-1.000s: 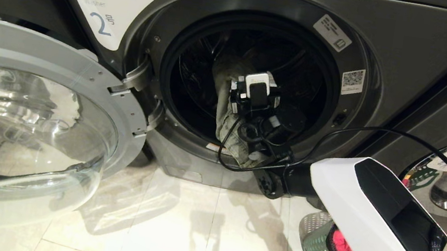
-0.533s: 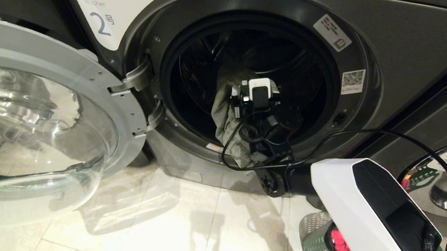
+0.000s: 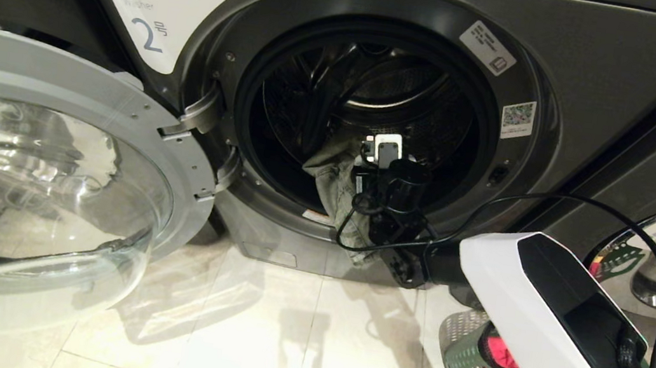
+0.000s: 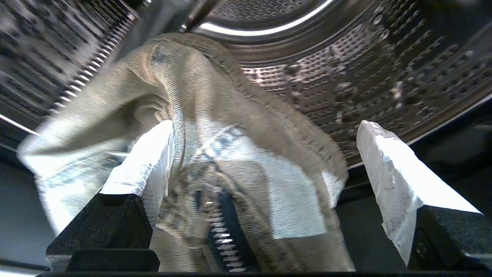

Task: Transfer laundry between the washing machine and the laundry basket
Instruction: Pick a cloth and place it into the basket

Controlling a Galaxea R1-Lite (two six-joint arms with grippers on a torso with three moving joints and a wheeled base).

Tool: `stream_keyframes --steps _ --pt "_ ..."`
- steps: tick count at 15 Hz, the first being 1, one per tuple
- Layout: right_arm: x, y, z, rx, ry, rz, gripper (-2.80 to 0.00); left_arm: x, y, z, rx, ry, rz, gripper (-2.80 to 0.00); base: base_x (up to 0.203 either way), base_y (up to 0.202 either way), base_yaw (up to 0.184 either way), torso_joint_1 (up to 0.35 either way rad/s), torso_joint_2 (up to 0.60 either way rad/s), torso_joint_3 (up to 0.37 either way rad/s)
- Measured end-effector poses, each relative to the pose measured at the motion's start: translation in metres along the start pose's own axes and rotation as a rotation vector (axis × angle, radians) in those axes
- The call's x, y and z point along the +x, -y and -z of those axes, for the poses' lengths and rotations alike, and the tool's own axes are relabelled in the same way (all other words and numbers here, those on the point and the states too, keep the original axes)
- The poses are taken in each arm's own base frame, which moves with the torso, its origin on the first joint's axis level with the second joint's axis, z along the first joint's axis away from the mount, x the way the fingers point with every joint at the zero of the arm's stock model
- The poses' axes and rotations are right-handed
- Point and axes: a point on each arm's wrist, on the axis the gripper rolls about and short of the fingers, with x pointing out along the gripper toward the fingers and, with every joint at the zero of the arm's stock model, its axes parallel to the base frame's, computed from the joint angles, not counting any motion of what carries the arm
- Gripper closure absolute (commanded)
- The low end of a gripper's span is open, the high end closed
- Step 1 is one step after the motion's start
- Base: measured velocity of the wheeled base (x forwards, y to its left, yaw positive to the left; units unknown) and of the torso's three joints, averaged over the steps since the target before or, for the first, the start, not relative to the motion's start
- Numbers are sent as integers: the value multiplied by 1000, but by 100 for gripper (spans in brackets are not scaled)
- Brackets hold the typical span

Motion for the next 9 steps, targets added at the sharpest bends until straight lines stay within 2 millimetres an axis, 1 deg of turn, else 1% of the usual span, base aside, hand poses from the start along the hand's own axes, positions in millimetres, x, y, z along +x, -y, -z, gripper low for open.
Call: stream_keyframes --steps 3,6,9 --pt "-4 -4 -6 45 9 -17 -280 0 0 0 0 0 0 0 0 0 0 0 0 0" --pt "-13 -16 -21 126 44 -141 -280 0 0 0 0 0 0 0 0 0 0 0 0 0" --pt "-21 -20 -32 155 56 -179 -280 0 0 0 0 0 0 0 0 0 0 0 0 0"
